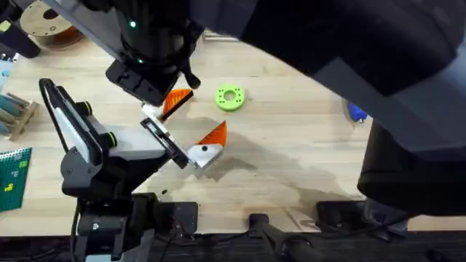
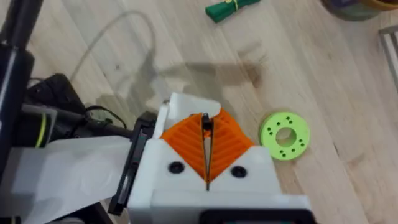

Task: Pick up the gripper from the table and insert it into the empty holder that is missing its gripper. Then pick up a screw, insert it into the mounting hole, and use the screwdriver to tighten it. Finally, clean up the table by picking up the vegetable and placing it into the bucket.

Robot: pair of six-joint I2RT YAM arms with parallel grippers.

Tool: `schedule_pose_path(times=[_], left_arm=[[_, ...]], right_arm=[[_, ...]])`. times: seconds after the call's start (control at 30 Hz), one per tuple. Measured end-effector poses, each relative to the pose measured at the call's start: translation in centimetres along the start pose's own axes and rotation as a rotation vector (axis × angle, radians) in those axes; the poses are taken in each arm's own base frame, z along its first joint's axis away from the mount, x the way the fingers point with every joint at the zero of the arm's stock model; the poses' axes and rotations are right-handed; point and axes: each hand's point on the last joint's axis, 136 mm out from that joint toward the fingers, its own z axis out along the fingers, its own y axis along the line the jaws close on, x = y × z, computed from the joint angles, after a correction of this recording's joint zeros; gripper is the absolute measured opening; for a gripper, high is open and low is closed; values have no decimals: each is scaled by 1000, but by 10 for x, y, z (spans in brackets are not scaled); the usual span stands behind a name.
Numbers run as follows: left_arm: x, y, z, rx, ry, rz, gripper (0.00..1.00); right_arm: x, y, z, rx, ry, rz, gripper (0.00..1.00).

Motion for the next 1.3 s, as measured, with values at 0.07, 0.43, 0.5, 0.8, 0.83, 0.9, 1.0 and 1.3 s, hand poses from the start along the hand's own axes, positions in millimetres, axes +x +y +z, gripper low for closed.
schedule_pose_path(times=[0.07, 0.43, 0.5, 0.8, 0.83, 0.9, 1.0, 1.3], left_arm=[[0, 0, 0, 0, 0, 0, 985], [0, 0, 0, 0, 0, 1, 985], [0, 0, 0, 0, 0, 0, 985], [0, 0, 0, 0, 0, 0, 985], [0, 0, 0, 0, 0, 1, 985], [0, 0, 0, 0, 0, 1, 985], [0, 0, 0, 0, 0, 1, 985], [0, 0, 0, 0, 0, 1, 985]], right_arm=[[1, 3, 0, -3, 3, -5, 6], [3, 7, 0, -7, 10, -14, 6], [3, 8, 0, -7, 14, -15, 6], [6, 8, 0, -7, 25, -15, 6], [6, 8, 0, -7, 25, -15, 6], [6, 8, 0, -7, 25, -15, 6], [6, 8, 0, -7, 24, -15, 6], [3, 9, 0, -13, 11, -15, 6]])
